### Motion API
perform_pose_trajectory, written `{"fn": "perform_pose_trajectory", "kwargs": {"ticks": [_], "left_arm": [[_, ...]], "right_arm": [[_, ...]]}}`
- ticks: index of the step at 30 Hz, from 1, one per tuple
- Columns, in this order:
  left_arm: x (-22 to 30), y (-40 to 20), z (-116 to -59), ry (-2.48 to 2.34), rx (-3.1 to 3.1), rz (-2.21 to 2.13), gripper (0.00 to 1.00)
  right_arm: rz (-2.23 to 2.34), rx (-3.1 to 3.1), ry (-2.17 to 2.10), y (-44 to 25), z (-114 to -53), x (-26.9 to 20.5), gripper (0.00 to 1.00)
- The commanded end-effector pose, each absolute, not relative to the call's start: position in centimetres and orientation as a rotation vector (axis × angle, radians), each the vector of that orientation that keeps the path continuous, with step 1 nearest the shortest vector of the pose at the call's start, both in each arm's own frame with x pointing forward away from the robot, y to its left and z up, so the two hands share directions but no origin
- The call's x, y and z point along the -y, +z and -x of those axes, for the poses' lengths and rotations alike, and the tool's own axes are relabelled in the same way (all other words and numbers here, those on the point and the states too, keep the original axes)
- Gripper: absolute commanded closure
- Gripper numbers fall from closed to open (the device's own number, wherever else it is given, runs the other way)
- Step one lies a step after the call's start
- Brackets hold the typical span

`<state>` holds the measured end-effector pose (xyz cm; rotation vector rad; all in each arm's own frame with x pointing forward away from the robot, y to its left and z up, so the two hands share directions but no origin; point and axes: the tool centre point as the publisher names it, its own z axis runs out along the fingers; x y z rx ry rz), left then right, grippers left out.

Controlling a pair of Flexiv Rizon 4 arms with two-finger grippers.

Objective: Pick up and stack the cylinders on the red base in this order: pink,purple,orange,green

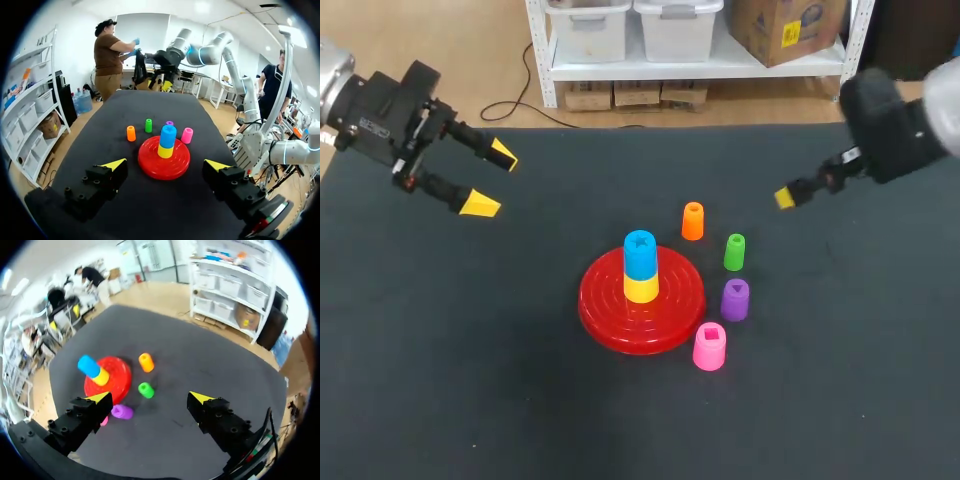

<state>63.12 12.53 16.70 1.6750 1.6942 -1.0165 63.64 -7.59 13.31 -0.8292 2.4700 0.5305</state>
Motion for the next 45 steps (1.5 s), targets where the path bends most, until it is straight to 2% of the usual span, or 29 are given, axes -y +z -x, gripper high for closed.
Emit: {"fn": "perform_pose_trajectory", "kwargs": {"ticks": [1,21,45], "left_arm": [[-12.6,16.6,-63.2,-1.019,-1.692,-1.677,0.00],[-12.6,16.6,-63.2,-1.019,-1.692,-1.677,0.00],[-12.6,16.6,-63.2,-1.019,-1.692,-1.677,0.00]], "right_arm": [[0.833,-2.543,0.387,13.3,-62.0,5.3,0.00],[1.273,-2.522,0.284,8.8,-53.6,1.5,0.00],[1.412,-2.545,0.258,5.0,-51.6,-1.4,0.00]]}}
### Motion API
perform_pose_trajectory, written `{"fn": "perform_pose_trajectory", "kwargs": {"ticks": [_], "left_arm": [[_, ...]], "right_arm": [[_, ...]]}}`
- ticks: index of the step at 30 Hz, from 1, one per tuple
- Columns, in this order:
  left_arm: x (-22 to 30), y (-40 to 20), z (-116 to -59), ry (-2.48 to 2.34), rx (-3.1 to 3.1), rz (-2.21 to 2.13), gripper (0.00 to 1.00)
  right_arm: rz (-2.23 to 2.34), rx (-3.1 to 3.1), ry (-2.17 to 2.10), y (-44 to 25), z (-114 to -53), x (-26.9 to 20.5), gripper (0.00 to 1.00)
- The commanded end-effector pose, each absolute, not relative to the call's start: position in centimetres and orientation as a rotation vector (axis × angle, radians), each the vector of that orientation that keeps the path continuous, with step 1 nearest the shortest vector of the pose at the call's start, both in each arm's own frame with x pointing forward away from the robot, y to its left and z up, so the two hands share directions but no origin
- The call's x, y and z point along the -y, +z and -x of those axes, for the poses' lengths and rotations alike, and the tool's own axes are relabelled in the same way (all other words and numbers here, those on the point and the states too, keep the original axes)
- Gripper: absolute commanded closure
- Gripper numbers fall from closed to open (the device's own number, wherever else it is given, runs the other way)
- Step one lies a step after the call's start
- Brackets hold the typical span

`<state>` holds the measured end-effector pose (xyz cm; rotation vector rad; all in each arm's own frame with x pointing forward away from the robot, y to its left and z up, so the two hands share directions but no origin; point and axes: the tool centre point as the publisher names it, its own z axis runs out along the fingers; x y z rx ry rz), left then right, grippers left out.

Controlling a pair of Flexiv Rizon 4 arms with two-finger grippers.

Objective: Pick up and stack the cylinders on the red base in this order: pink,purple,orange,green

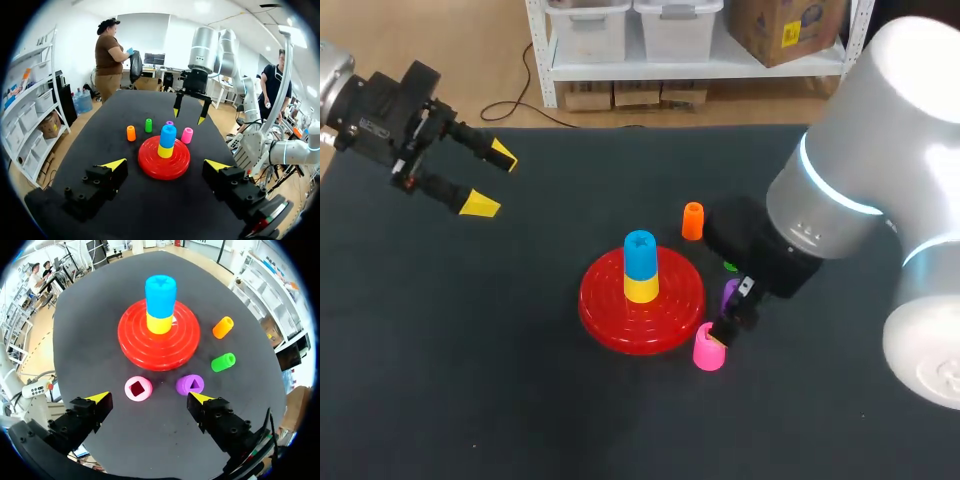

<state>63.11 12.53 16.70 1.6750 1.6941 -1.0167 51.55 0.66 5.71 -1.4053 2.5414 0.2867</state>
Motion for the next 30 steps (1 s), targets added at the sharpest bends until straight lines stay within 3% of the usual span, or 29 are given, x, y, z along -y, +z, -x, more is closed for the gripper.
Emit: {"fn": "perform_pose_trajectory", "kwargs": {"ticks": [1,30], "left_arm": [[-12.6,16.6,-63.2,-1.019,-1.692,-1.677,0.00],[-12.6,16.6,-63.2,-1.019,-1.692,-1.677,0.00]], "right_arm": [[1.413,-2.548,0.253,4.8,-51.6,-1.5,0.00],[1.450,-2.626,0.140,3.7,-51.2,-3.0,0.00]]}}
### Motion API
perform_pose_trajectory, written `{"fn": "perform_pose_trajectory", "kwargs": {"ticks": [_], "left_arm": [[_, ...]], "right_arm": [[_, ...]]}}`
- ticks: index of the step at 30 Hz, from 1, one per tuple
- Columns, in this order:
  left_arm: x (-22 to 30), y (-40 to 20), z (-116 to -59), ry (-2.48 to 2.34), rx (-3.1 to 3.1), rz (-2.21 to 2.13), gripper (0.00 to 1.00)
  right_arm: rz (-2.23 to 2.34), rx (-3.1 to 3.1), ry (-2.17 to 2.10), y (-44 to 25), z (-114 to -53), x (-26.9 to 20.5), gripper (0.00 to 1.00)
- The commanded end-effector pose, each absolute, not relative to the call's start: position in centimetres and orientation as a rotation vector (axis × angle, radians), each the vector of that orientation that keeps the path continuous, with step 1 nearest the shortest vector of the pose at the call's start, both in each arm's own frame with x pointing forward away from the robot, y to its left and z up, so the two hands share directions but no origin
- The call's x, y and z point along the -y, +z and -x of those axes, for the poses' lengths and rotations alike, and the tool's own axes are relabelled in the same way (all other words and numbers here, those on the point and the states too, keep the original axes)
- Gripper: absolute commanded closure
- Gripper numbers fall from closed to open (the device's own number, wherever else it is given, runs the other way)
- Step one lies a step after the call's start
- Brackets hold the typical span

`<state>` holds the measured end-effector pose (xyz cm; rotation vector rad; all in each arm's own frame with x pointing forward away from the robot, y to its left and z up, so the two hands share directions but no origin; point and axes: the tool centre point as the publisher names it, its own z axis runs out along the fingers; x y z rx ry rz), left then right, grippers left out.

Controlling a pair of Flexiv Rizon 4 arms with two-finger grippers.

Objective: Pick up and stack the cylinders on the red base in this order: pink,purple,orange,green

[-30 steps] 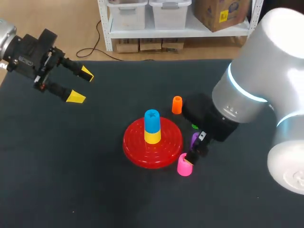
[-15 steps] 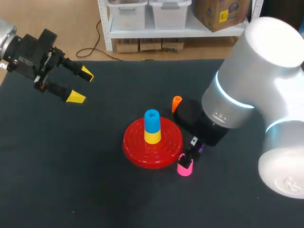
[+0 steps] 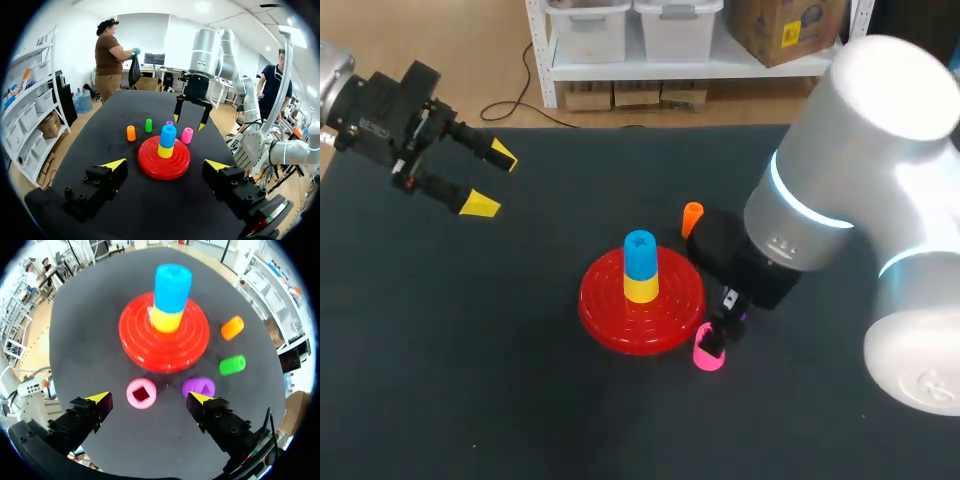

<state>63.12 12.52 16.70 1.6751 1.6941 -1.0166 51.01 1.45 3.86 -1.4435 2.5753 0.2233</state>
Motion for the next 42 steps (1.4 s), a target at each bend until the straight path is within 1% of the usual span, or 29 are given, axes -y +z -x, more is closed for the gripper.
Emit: {"fn": "perform_pose_trajectory", "kwargs": {"ticks": [1,16,18,22,23,25,27,29,30,31,32,40,42], "left_arm": [[-12.57,16.63,-63.22,-1.019,-1.692,-1.677,0.00],[-12.57,16.63,-63.22,-1.019,-1.692,-1.677,0.00],[-12.57,16.63,-63.22,-1.019,-1.692,-1.677,0.00],[-12.57,16.63,-63.22,-1.019,-1.692,-1.677,0.00],[-12.57,16.63,-63.22,-1.019,-1.692,-1.677,0.00],[-12.57,16.63,-63.22,-1.019,-1.692,-1.677,0.00],[-12.57,16.63,-63.22,-1.019,-1.692,-1.677,0.00],[-12.57,16.63,-63.22,-1.019,-1.692,-1.677,0.00],[-12.57,16.63,-63.22,-1.019,-1.692,-1.677,0.00],[-12.57,16.63,-63.22,-1.019,-1.692,-1.677,0.00],[-12.57,16.63,-63.22,-1.019,-1.692,-1.677,0.00],[-12.57,16.63,-63.22,-1.019,-1.692,-1.677,0.00],[-12.57,16.63,-63.22,-1.019,-1.692,-1.677,0.00]], "right_arm": [[1.447,-2.635,0.141,3.66,-51.18,-3.05,0.00],[1.463,-2.686,0.125,3.16,-50.64,-2.69,0.00],[1.468,-2.696,0.121,3.19,-50.63,-2.67,0.13],[1.480,-2.691,0.107,3.32,-50.65,-2.71,0.16],[1.486,-2.691,0.101,3.34,-50.66,-2.72,0.18],[1.487,-2.706,0.097,3.33,-50.68,-2.77,0.25],[1.495,-2.696,0.081,3.27,-50.70,-2.79,0.37],[1.498,-2.697,0.085,3.26,-50.61,-2.90,0.37],[1.503,-2.695,0.088,3.30,-50.52,-2.99,0.40],[1.510,-2.690,0.087,3.36,-50.44,-3.04,0.45],[1.514,-2.684,0.082,3.40,-50.41,-3.07,0.47],[1.527,-2.681,0.065,3.21,-50.36,-3.05,0.52],[1.532,-2.682,0.060,3.12,-50.27,-3.03,0.52]]}}
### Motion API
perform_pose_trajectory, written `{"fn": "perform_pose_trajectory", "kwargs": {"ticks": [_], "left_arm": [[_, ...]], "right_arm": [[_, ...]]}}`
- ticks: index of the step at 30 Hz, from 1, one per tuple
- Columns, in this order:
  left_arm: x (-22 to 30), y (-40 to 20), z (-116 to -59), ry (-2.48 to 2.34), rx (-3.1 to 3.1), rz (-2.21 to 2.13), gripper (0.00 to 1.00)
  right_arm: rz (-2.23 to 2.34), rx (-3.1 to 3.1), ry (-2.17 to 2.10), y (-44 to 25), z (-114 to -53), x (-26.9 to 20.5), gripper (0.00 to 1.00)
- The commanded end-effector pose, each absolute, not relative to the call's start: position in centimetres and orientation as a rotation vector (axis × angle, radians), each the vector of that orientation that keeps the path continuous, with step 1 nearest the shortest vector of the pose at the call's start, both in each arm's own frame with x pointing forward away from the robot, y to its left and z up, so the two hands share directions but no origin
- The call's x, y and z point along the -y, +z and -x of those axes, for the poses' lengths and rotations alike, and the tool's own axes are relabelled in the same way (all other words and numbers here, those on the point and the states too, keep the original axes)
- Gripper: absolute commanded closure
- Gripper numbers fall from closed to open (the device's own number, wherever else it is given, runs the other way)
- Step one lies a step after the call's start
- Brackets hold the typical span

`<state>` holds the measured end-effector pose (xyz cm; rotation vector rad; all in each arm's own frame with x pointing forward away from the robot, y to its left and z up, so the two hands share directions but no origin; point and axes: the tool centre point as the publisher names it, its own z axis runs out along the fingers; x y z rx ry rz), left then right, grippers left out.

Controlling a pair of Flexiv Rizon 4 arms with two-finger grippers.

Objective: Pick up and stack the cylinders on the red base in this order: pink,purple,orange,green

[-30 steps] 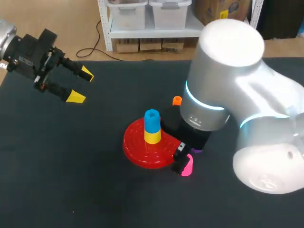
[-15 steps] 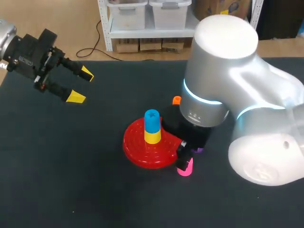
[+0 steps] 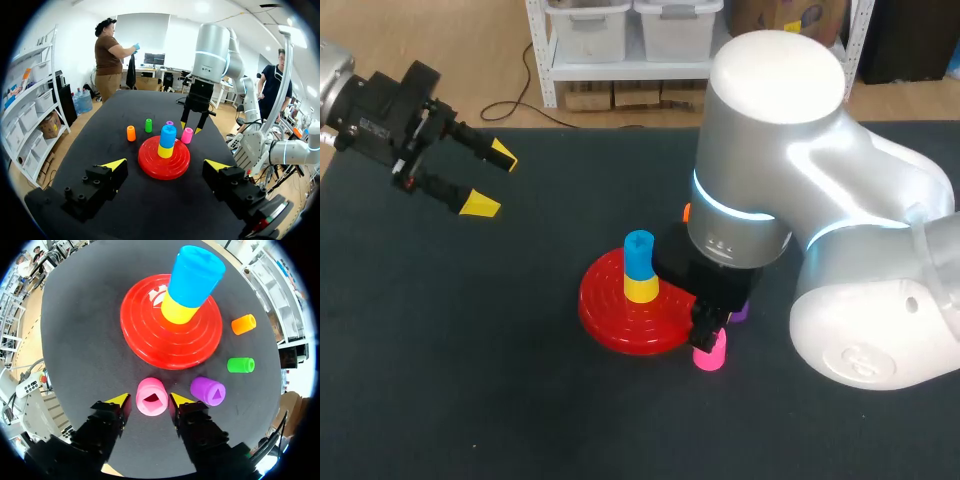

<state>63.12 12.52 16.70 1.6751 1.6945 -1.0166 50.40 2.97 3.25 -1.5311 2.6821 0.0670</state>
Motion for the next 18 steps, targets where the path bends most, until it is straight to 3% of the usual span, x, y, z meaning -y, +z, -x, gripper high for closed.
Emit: {"fn": "perform_pose_trajectory", "kwargs": {"ticks": [1,12,14,18], "left_arm": [[-12.57,16.63,-63.22,-1.019,-1.692,-1.677,0.00],[-12.57,16.63,-63.22,-1.019,-1.692,-1.677,0.00],[-12.57,16.63,-63.22,-1.019,-1.692,-1.677,0.00],[-12.57,16.63,-63.22,-1.019,-1.692,-1.677,0.00]], "right_arm": [[1.535,-2.676,0.060,3.08,-50.24,-3.03,0.52],[1.531,-2.682,0.044,2.84,-50.46,-3.14,0.54],[1.529,-2.684,0.041,2.82,-50.51,-3.14,0.62],[1.524,-2.687,0.031,2.97,-50.66,-3.20,0.90]]}}
